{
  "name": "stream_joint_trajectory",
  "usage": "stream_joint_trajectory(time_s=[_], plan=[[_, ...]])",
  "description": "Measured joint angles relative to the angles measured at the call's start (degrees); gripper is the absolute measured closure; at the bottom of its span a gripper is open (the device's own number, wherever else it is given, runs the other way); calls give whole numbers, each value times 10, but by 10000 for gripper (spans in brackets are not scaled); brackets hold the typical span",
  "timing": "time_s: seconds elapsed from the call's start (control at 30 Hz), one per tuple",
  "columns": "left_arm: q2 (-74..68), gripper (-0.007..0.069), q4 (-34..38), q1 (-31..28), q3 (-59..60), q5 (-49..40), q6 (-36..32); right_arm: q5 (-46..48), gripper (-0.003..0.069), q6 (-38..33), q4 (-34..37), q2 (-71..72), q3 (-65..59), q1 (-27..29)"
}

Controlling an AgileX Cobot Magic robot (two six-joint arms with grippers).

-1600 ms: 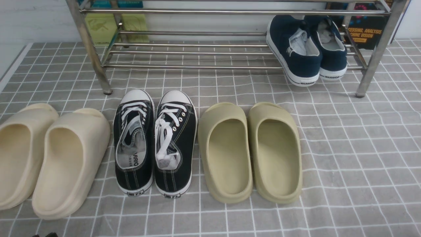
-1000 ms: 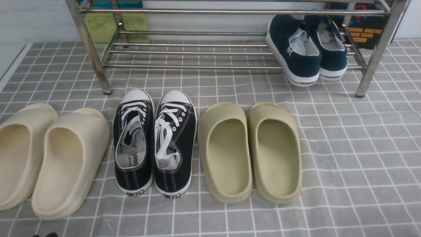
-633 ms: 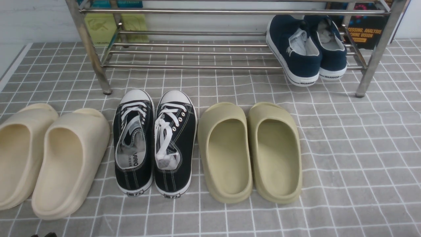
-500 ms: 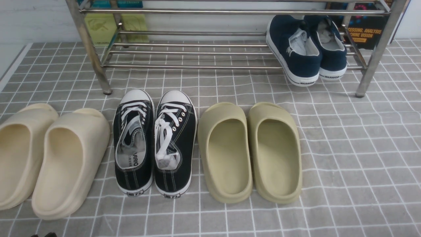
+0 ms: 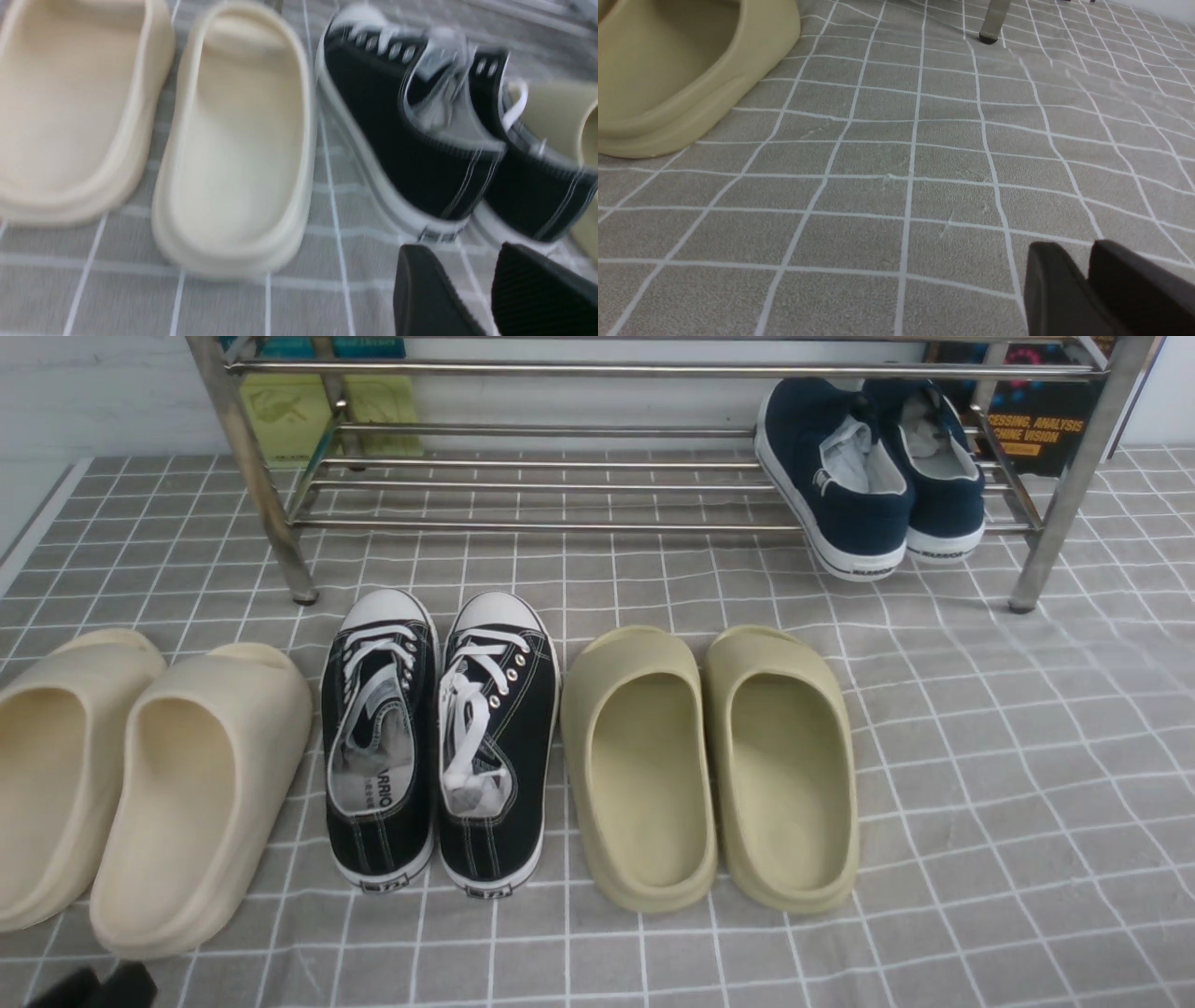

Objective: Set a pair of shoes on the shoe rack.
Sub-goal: Use the left arm to grab the shoe closest to it

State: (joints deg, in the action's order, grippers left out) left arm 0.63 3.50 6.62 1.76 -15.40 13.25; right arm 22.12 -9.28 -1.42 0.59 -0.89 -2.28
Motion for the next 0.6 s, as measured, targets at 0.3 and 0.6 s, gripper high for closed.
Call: stream_joint_trajectory(time_s=[0.3, 0.6], plan=[[0, 386, -22, 0, 0, 133, 6, 0, 492, 0, 0, 0, 0, 0], [0, 389, 13, 0, 0, 290, 92, 0, 480, 0, 0, 0, 0, 0]])
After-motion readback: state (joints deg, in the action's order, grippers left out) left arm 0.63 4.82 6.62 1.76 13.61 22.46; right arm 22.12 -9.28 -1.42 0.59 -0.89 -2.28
